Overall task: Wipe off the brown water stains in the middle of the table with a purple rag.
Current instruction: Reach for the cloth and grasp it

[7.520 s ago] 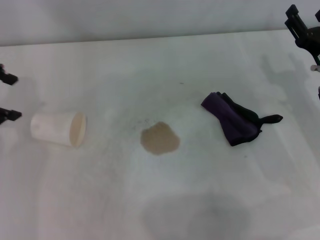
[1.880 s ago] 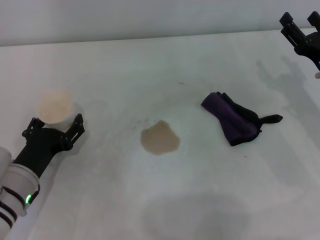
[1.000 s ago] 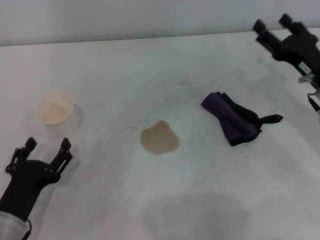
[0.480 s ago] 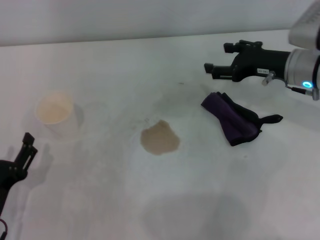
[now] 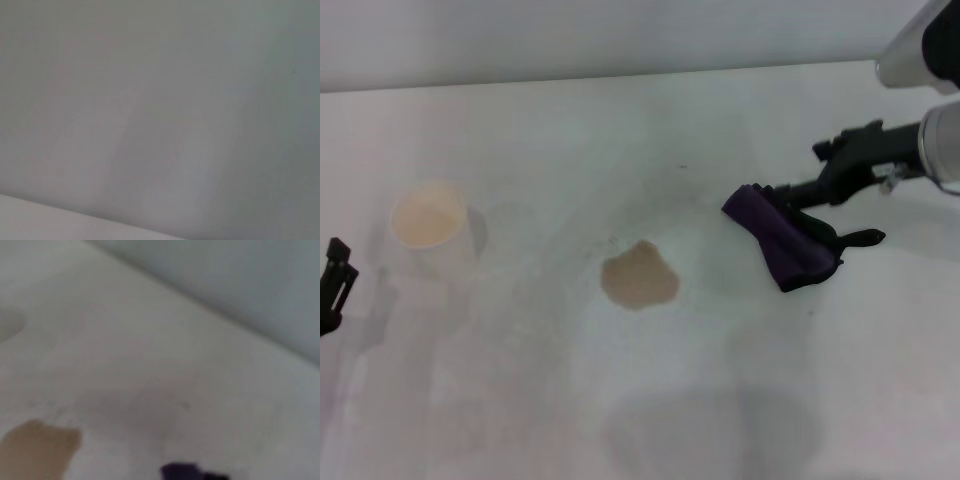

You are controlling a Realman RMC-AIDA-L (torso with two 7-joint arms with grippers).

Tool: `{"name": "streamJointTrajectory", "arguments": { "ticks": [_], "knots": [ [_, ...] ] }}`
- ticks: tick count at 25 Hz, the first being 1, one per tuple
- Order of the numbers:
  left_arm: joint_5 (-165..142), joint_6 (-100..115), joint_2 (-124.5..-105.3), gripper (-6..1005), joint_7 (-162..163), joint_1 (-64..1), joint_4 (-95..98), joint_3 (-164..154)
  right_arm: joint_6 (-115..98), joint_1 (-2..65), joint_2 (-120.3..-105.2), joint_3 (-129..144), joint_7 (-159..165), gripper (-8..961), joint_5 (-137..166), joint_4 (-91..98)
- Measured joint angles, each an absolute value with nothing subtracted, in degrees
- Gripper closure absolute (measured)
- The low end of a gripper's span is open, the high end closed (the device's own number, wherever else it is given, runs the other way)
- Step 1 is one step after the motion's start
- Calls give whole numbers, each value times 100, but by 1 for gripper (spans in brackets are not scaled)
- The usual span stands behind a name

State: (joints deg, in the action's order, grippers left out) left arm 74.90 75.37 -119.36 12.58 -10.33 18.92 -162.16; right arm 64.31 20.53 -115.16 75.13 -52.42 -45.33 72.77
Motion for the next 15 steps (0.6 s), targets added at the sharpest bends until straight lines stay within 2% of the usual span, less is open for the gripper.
{"name": "streamJointTrajectory", "arguments": {
  "ticks": [7,15],
  "knots": [
    [7836,7540,-11936,113,1383,-1163,1877,-16207,6443,2045,-11516,7994,-4980,112,-4385,7065],
    [7843,7542,-11936,114,1418,-1227,1842,-16207,6107,2487,-11526,8053,-5046,121,-4406,6082]
  ]
}}
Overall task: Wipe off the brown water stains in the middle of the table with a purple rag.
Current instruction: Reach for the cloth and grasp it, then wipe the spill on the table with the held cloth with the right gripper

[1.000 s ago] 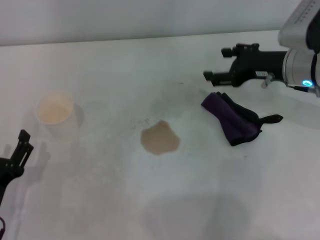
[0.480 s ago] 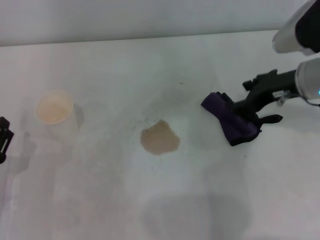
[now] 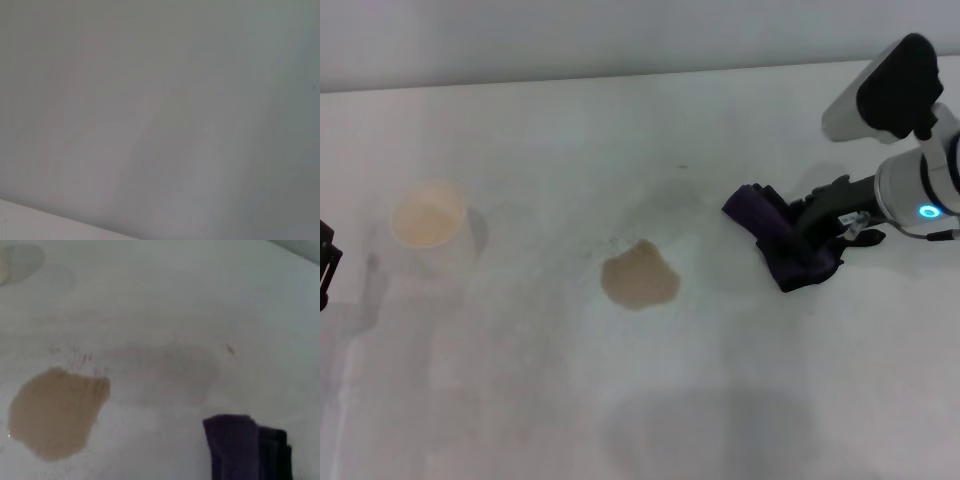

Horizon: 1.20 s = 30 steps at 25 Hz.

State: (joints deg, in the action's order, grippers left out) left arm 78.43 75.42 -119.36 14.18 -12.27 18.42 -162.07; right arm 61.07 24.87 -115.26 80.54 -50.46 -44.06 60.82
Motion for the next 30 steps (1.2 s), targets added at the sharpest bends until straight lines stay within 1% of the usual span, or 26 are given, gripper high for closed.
{"name": "streamJointTrajectory", "arguments": {
  "ticks": [4,9,14,23,28,30],
  "knots": [
    [7847,7542,-11936,114,1418,-1231,1827,-16207,5989,2608,-11518,8054,-5048,125,-4368,5816],
    [7849,7542,-11929,113,1418,-1261,1805,-16207,5975,2606,-11511,7984,-5003,327,-4387,5790],
    [7849,7541,-11927,113,1418,-1311,1750,-16207,5982,2603,-11519,7894,-5001,571,-4389,5790],
    [7849,7540,-11926,114,1415,-1328,1674,-16207,6026,2601,-11538,7896,-4993,780,-4497,5821],
    [7848,7540,-11927,114,1425,-1323,1610,-16207,6355,2609,-11543,8042,-5137,839,-4995,6108],
    [7850,7540,-11927,114,1472,-1315,1567,-16207,6482,2611,-11548,8282,-5322,839,-5299,6244]
  ]
}}
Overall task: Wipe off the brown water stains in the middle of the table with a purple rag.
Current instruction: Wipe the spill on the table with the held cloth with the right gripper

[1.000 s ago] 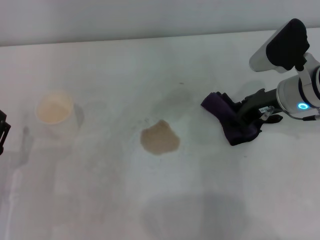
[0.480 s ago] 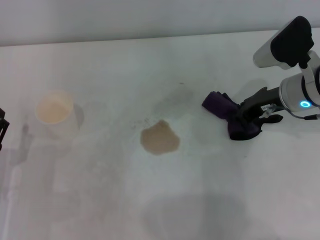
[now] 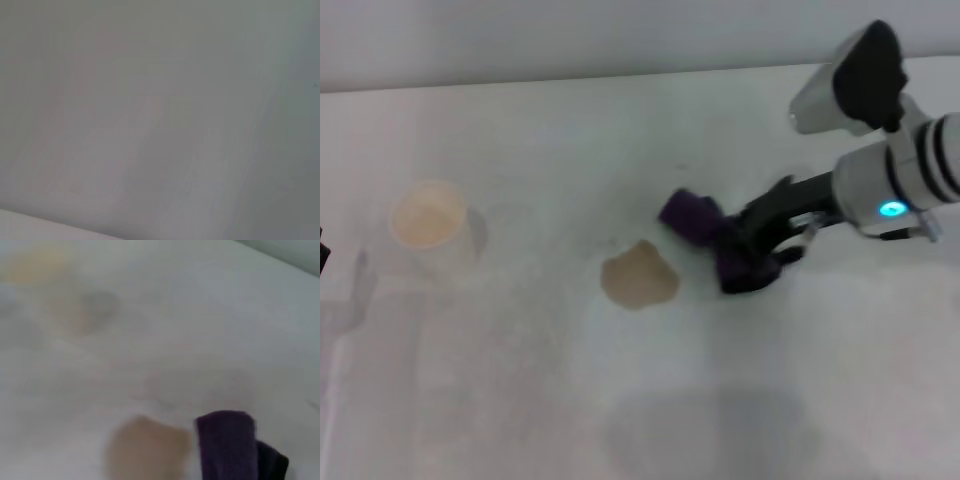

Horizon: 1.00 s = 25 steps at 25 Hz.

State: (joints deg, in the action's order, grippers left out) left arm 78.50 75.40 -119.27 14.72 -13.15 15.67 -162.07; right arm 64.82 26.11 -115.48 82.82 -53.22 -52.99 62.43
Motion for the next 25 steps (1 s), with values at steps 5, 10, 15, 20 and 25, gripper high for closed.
{"name": "streamJointTrajectory", "arguments": {
  "ticks": [5,10,15,20,25],
  "knots": [
    [7848,7542,-11927,113,1607,-1323,1517,-16207,6370,2766,-11569,9306,-5835,839,-6149,6196],
    [7817,7546,-11926,113,1614,-1382,1484,-16207,5547,3045,-11599,10515,-5909,839,-6631,5954],
    [7803,7550,-11919,114,1617,-1374,1446,-16212,4807,3308,-11615,11247,-5920,838,-6883,5690],
    [7804,7552,-11918,113,1617,-1348,1446,-16216,4288,3407,-11612,11234,-5902,838,-6886,5276],
    [7804,7561,-11918,113,1617,-1339,1448,-16216,3882,3633,-11579,10910,-5900,840,-6848,4726]
  ]
}}
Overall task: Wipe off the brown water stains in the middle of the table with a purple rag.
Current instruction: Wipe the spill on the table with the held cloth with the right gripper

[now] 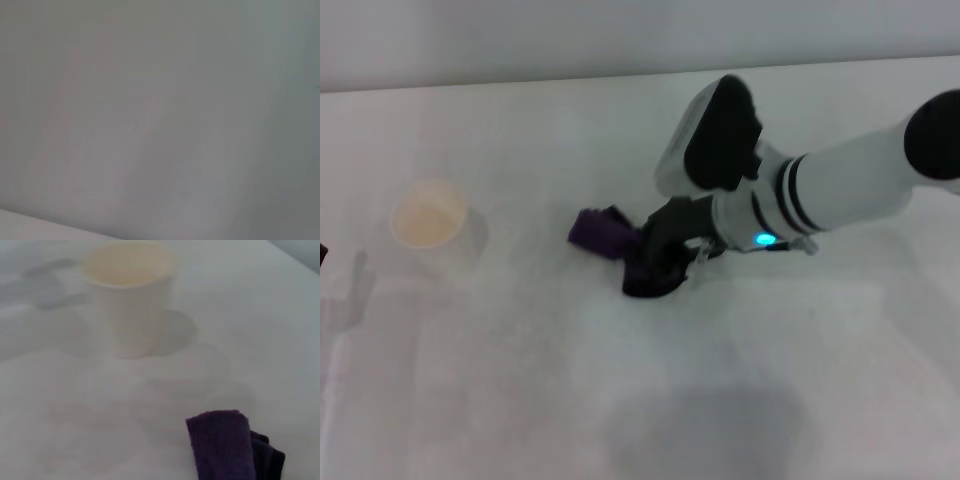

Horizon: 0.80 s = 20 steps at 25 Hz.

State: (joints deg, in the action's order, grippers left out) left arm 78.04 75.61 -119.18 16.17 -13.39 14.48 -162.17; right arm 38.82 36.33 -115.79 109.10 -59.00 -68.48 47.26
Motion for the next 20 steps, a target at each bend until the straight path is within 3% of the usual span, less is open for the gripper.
{"name": "streamJointTrajectory", "arguments": {
  "ticks": [12,20],
  "knots": [
    [7805,7686,-11918,114,1617,-1332,1363,-16215,3875,3811,-11549,9310,-5870,843,-6075,4115],
    [7805,7696,-11918,114,1618,-1324,1307,-16220,4612,4134,-11613,10579,-5854,846,-7025,4276]
  ]
}}
